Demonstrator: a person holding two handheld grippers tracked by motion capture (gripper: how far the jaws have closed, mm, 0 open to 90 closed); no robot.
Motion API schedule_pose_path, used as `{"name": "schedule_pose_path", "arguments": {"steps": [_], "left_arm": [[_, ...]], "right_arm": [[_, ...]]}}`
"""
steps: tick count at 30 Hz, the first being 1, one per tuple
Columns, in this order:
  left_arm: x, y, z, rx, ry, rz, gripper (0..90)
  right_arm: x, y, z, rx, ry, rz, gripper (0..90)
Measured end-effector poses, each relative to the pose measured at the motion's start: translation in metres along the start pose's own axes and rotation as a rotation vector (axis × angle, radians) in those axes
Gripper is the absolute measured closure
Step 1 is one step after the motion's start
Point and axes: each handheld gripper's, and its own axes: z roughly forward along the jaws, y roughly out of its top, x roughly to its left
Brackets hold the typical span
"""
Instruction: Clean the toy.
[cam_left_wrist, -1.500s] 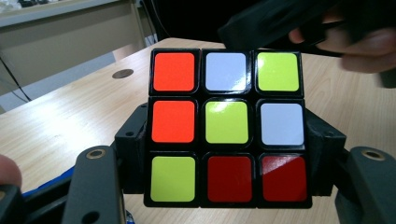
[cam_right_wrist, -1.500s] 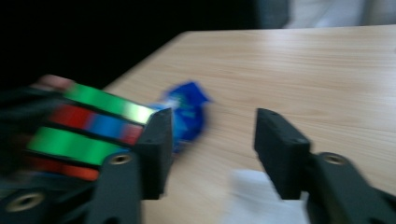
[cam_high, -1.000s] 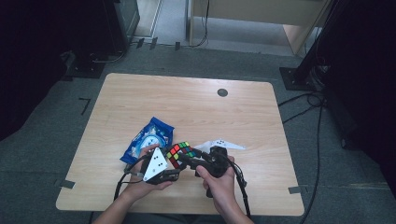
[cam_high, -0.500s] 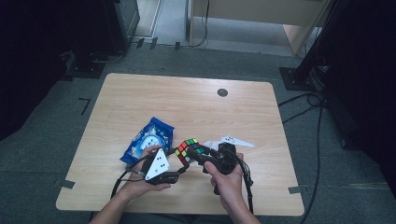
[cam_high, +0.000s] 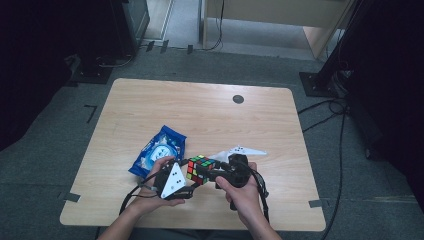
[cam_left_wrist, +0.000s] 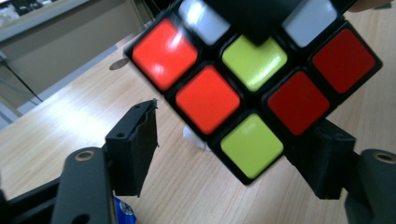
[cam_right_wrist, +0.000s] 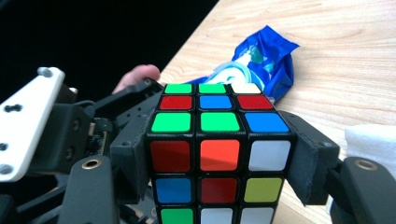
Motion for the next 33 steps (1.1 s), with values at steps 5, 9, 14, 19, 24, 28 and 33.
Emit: {"name": "schedule_pose_path", "arguments": {"steps": [5, 9, 14, 19, 24, 28, 33], "left_arm": [[-0.001, 0.002, 0.000, -0.003, 0.016, 0.000, 20.5], [-0.006, 0.006, -0.001, -0.031, 0.009, 0.007, 19.8], [-0.007, 0.006, -0.003, -0.053, -0.020, 0.001, 30.5], [-0.007, 0.006, -0.002, -0.047, -0.023, 0.001, 31.3], [-0.009, 0.006, -0.003, -0.046, -0.007, 0.020, 33.7], [0.001, 0.005, -0.005, -0.025, 0.014, -0.025, 33.8], [0.031, -0.006, -0.011, -0.018, 0.023, -0.189, 33.9]], "right_arm": [[0.001, -0.001, 0.003, 0.021, 0.004, 0.003, 34.1], [0.002, -0.002, 0.007, 0.056, 0.011, 0.002, 34.1], [0.001, -0.004, 0.010, 0.058, -0.031, -0.005, 34.1], [0.002, -0.004, 0.009, 0.052, -0.042, -0.001, 34.1], [0.000, -0.004, 0.011, 0.057, -0.027, -0.003, 34.0], [-0.006, 0.001, 0.005, 0.018, 0.032, -0.028, 33.8], [-0.022, 0.010, -0.016, -0.066, -0.007, -0.084, 33.9]]}}
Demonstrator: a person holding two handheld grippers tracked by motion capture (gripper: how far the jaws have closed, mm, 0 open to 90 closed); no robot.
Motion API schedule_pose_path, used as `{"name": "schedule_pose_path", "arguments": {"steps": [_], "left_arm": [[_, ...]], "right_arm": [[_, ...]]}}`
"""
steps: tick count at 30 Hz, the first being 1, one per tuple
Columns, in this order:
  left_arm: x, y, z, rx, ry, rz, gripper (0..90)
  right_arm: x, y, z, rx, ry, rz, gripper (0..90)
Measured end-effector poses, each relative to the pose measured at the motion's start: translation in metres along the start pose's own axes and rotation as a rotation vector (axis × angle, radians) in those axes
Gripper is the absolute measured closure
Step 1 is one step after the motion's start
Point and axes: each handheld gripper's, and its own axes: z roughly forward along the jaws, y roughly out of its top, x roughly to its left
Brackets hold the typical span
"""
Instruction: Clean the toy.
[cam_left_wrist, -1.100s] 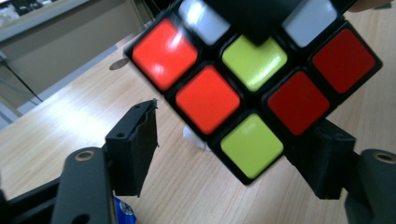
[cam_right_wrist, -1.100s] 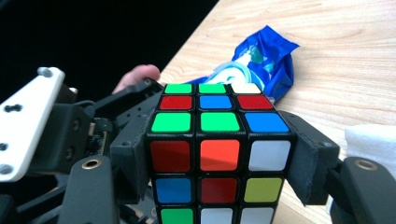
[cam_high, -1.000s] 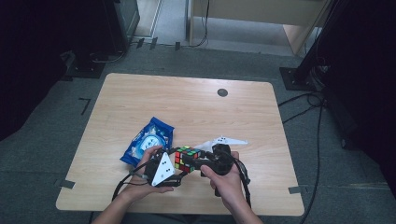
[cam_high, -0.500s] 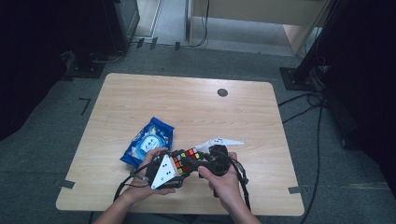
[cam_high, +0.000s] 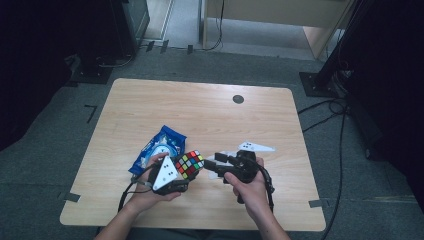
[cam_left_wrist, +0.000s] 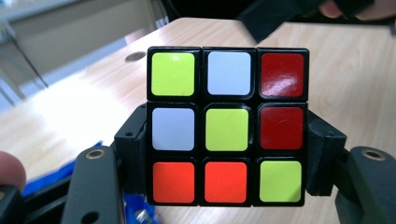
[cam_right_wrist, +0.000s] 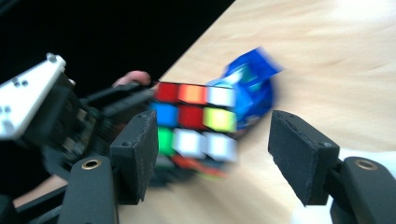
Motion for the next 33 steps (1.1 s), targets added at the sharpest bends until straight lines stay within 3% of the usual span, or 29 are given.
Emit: {"name": "schedule_pose_path", "arguments": {"steps": [2, 3, 4, 6, 8, 10, 13, 15, 18, 19, 20, 23, 25, 27, 29, 33], "left_arm": [[0.006, 0.000, -0.002, -0.007, 0.005, -0.032, 33.9], [0.007, 0.000, -0.002, -0.009, 0.006, -0.035, 33.9], [0.006, 0.000, -0.003, -0.013, 0.006, -0.035, 33.9], [0.004, 0.001, -0.002, -0.012, 0.006, -0.023, 33.9], [0.002, 0.001, -0.002, -0.013, -0.001, -0.017, 33.9], [0.001, 0.001, -0.001, -0.011, -0.005, -0.010, 33.9], [0.001, 0.001, -0.001, -0.009, -0.007, -0.009, 33.9], [0.000, 0.002, -0.002, -0.013, -0.010, -0.010, 33.9], [-0.001, 0.002, -0.003, -0.018, -0.014, -0.009, 33.9], [-0.001, 0.003, -0.003, -0.018, -0.014, -0.009, 33.9], [-0.002, 0.003, -0.003, -0.020, -0.016, -0.008, 33.9], [-0.003, 0.003, -0.002, -0.018, -0.020, -0.007, 33.9], [-0.003, 0.003, -0.002, -0.015, -0.024, -0.003, 33.9], [-0.004, 0.003, -0.001, -0.014, -0.027, -0.003, 33.9], [-0.005, 0.002, 0.001, -0.011, -0.032, -0.003, 33.9], [-0.011, 0.000, 0.006, 0.004, -0.051, 0.007, 33.9]], "right_arm": [[-0.013, -0.002, -0.001, -0.008, -0.107, -0.059, 34.7], [-0.024, -0.006, 0.003, 0.009, -0.184, -0.101, 34.5], [-0.032, -0.010, 0.006, 0.023, -0.231, -0.120, 34.4], [-0.053, -0.022, 0.017, 0.092, -0.379, -0.161, 33.9], [-0.063, -0.030, 0.024, 0.140, -0.462, -0.167, 33.2], [-0.065, -0.035, 0.028, 0.157, -0.485, -0.173, 32.2], [-0.060, -0.037, 0.035, 0.185, -0.541, -0.234, 32.3], [-0.061, -0.041, 0.039, 0.226, -0.549, -0.227, 31.7], [-0.060, -0.044, 0.040, 0.227, -0.579, -0.251, 39.0], [-0.060, -0.043, 0.038, 0.223, -0.588, -0.239, 44.3], [-0.061, -0.043, 0.037, 0.221, -0.593, -0.233, 50.6], [-0.063, -0.041, 0.032, 0.233, -0.566, -0.234, 85.6], [-0.062, -0.039, 0.030, 0.242, -0.543, -0.227, 87.6], [-0.056, -0.034, 0.025, 0.190, -0.475, -0.208, 87.8], [-0.036, -0.024, 0.016, 0.093, -0.395, -0.237, 87.8], [0.016, -0.006, -0.005, -0.105, -0.210, -0.315, 87.8]]}}
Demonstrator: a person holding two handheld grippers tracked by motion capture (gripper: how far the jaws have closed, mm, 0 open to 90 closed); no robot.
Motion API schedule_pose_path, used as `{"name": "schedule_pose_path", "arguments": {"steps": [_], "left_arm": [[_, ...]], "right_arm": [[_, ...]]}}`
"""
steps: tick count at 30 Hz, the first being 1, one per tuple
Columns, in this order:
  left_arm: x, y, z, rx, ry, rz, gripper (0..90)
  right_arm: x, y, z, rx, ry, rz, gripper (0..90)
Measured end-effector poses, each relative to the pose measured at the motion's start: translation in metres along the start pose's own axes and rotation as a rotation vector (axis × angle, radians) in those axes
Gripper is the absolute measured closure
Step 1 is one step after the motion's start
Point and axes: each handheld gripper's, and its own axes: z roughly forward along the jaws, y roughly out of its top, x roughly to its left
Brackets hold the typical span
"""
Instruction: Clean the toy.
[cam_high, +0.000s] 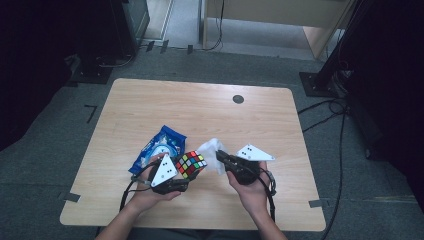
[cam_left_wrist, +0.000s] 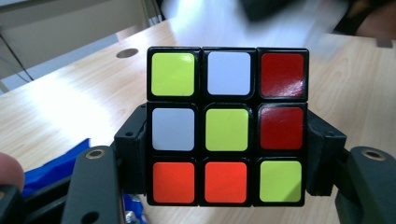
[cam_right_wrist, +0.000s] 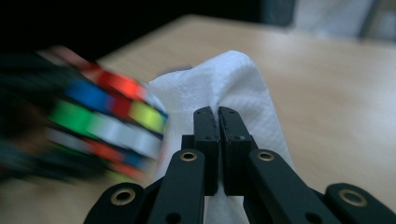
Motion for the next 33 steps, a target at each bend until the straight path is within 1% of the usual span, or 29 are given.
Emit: {"name": "schedule_pose_path", "arguments": {"steps": [1, 3, 5, 6, 8, 10, 12, 14, 15, 18, 20, 21, 23, 24, 25, 26, 27, 29, 30, 32, 33], "left_arm": [[-0.001, 0.000, 0.001, 0.001, -0.004, 0.004, 33.9], [-0.004, 0.001, 0.001, 0.000, -0.013, 0.010, 33.9], [-0.007, 0.002, 0.001, -0.010, -0.021, 0.015, 33.9], [-0.008, 0.003, 0.000, -0.016, -0.024, 0.017, 33.9], [-0.010, 0.005, -0.001, -0.026, -0.027, 0.024, 33.9], [-0.010, 0.006, -0.003, -0.035, -0.030, 0.024, 33.9], [-0.010, 0.006, -0.004, -0.039, -0.029, 0.025, 33.9], [-0.010, 0.006, -0.003, -0.036, -0.026, 0.028, 33.9], [-0.010, 0.006, -0.003, -0.034, -0.026, 0.028, 33.9], [-0.010, 0.006, -0.004, -0.040, -0.022, 0.034, 33.9], [-0.010, 0.006, -0.005, -0.048, -0.020, 0.039, 34.0], [-0.011, 0.007, -0.006, -0.055, -0.018, 0.039, 34.0], [-0.010, 0.008, -0.007, -0.060, -0.017, 0.045, 34.0], [-0.010, 0.008, -0.008, -0.062, -0.019, 0.045, 34.1], [-0.010, 0.008, -0.008, -0.068, -0.023, 0.041, 34.0], [-0.010, 0.008, -0.009, -0.076, -0.024, 0.039, 34.1], [-0.010, 0.009, -0.010, -0.082, -0.023, 0.038, 34.0], [-0.008, 0.010, -0.011, -0.087, -0.022, 0.037, 34.1], [-0.007, 0.009, -0.012, -0.083, -0.015, 0.034, 34.0], [-0.005, 0.008, -0.011, -0.074, -0.009, 0.029, 34.1], [-0.003, 0.007, -0.010, -0.065, -0.003, 0.026, 34.0]], "right_arm": [[0.012, 0.008, -0.006, -0.043, 0.051, -0.010, 87.8], [0.025, 0.015, -0.010, -0.077, 0.121, -0.017, 87.8], [0.037, 0.017, -0.009, -0.067, 0.174, -0.028, 87.8], [0.041, 0.016, -0.006, -0.062, 0.182, -0.036, 87.8], [0.044, 0.012, -0.001, -0.047, 0.174, -0.047, 87.8], [0.043, 0.009, 0.002, -0.039, 0.176, -0.033, 87.8], [0.041, 0.006, 0.005, -0.031, 0.167, -0.029, 87.7], [0.040, 0.005, 0.006, -0.027, 0.169, -0.011, 87.6], [0.039, 0.004, 0.007, -0.027, 0.167, -0.016, 87.6], [0.036, 0.002, 0.008, -0.018, 0.136, -0.029, 87.5], [0.031, 0.000, 0.009, -0.015, 0.121, -0.011, 87.4], [0.028, 0.000, 0.009, -0.014, 0.112, -0.011, 87.3], [0.023, -0.003, 0.010, 0.004, 0.058, -0.022, 87.3], [0.017, -0.005, 0.011, 0.018, 0.033, -0.024, 87.3], [0.014, -0.007, 0.012, 0.033, 0.020, -0.018, 87.3], [0.009, -0.010, 0.015, 0.063, -0.001, -0.025, 87.2], [0.005, -0.013, 0.019, 0.105, -0.014, -0.031, 87.2], [0.000, -0.020, 0.024, 0.151, -0.043, -0.034, 87.2], [-0.001, -0.021, 0.024, 0.158, -0.062, -0.028, 87.2], [-0.003, -0.016, 0.019, 0.120, -0.071, -0.016, 87.2], [-0.003, -0.012, 0.014, 0.089, -0.073, -0.009, 87.3]]}}
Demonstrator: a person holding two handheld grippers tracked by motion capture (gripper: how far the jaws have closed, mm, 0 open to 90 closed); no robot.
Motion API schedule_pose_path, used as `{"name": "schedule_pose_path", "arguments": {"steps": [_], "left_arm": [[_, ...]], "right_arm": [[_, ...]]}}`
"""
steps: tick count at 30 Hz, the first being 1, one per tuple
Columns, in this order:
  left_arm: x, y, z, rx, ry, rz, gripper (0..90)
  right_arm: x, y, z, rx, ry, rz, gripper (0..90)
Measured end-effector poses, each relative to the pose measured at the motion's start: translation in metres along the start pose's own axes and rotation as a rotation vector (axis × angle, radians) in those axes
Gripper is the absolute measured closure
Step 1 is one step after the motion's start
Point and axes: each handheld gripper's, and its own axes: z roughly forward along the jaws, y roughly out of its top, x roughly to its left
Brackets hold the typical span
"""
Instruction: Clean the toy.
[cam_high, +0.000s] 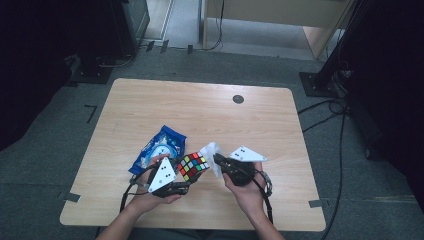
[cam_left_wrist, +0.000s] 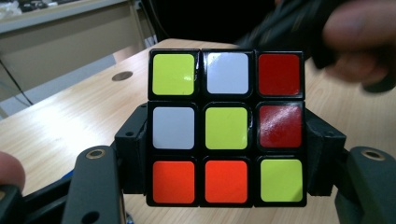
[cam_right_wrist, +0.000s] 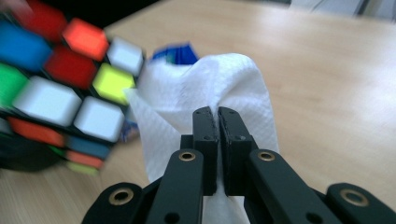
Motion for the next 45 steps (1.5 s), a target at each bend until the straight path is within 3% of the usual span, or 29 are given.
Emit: {"name": "schedule_pose_path", "arguments": {"steps": [3, 4, 5, 7, 9, 11, 14, 19, 22, 26, 29, 32, 34, 38, 40, 43, 45], "left_arm": [[0.001, -0.002, 0.002, 0.014, 0.008, -0.005, 34.1], [0.001, -0.002, 0.003, 0.016, 0.006, -0.006, 34.0], [0.000, -0.002, 0.003, 0.016, 0.003, -0.007, 34.1], [-0.001, -0.001, 0.003, 0.014, -0.001, -0.002, 34.0], [-0.004, 0.000, 0.003, 0.007, -0.010, 0.002, 34.0], [-0.006, 0.001, 0.003, -0.001, -0.016, 0.008, 34.1], [-0.007, 0.003, 0.001, -0.015, -0.025, 0.013, 34.0], [-0.004, 0.002, -0.001, -0.021, -0.020, 0.003, 34.1], [-0.002, 0.002, -0.002, -0.021, -0.015, 0.001, 34.0], [0.001, 0.003, -0.005, -0.031, -0.008, -0.005, 34.1], [0.003, 0.003, -0.005, -0.028, -0.004, -0.010, 34.0], [0.003, 0.002, -0.004, -0.027, -0.004, -0.011, 34.0], [0.003, 0.002, -0.004, -0.025, -0.005, -0.009, 34.1], [0.003, 0.001, -0.003, -0.021, -0.001, -0.011, 34.0], [0.004, 0.001, -0.003, -0.016, 0.001, -0.010, 34.0], [0.003, -0.001, -0.001, -0.006, 0.006, -0.009, 34.0], [0.001, -0.001, 0.000, -0.004, 0.006, -0.006, 34.0]], "right_arm": [[0.007, 0.014, -0.021, -0.108, 0.064, 0.032, 87.2], [0.011, 0.019, -0.028, -0.136, 0.105, 0.039, 87.2], [0.019, 0.024, -0.035, -0.168, 0.149, 0.034, 87.3], [0.032, 0.030, -0.042, -0.196, 0.185, 0.003, 87.2], [0.041, 0.032, -0.042, -0.188, 0.217, -0.016, 87.2], [0.048, 0.029, -0.035, -0.166, 0.209, -0.053, 87.2], [0.049, 0.023, -0.025, -0.134, 0.198, -0.057, 87.2], [0.041, 0.014, -0.016, -0.107, 0.133, -0.073, 87.1], [0.029, 0.006, -0.008, -0.073, 0.035, -0.110, 87.1], [-0.001, -0.008, 0.002, 0.009, -0.109, -0.109, 87.1], [-0.019, -0.012, 0.000, 0.024, -0.155, -0.057, 87.0], [-0.024, -0.012, -0.002, 0.023, -0.168, -0.047, 84.3], [-0.023, -0.010, -0.002, 0.010, -0.172, -0.045, 67.5], [-0.016, -0.005, -0.006, -0.057, -0.100, -0.004, 48.1], [-0.008, 0.000, -0.010, -0.094, -0.041, 0.038, 41.5], [0.005, 0.009, -0.016, -0.136, 0.102, 0.137, 33.4], [0.016, 0.013, -0.015, -0.137, 0.168, 0.172, 28.4]]}}
